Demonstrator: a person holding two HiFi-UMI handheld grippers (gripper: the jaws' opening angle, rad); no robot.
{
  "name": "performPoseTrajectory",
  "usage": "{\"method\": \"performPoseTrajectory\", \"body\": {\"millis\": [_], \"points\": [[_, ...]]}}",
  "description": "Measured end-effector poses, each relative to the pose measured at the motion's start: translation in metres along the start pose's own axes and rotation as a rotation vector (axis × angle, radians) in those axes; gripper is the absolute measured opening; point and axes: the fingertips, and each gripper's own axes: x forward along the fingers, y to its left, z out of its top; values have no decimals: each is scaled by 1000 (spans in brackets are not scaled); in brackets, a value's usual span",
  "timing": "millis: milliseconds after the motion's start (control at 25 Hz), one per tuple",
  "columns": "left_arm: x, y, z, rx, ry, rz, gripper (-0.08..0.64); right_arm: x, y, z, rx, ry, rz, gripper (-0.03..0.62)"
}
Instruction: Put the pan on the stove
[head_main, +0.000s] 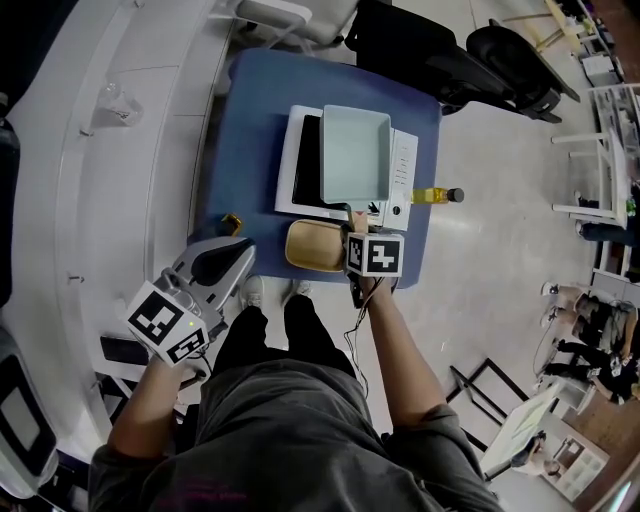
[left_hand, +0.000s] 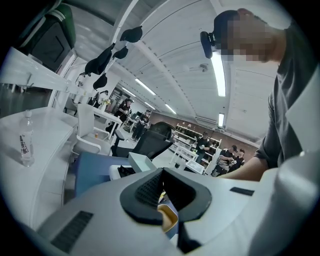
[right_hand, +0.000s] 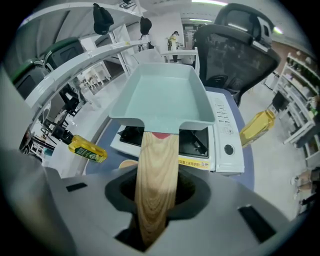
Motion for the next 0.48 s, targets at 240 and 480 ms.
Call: {"method": "performPoseTrajectory", "body": {"millis": [240,480], "points": [[-6,12,-3,2,8,-5,2,6,-1,-5,15,21,-44,101],[-7,17,-5,1,10,-18,2,8,-1,-8,23,43,-76,101]]}}
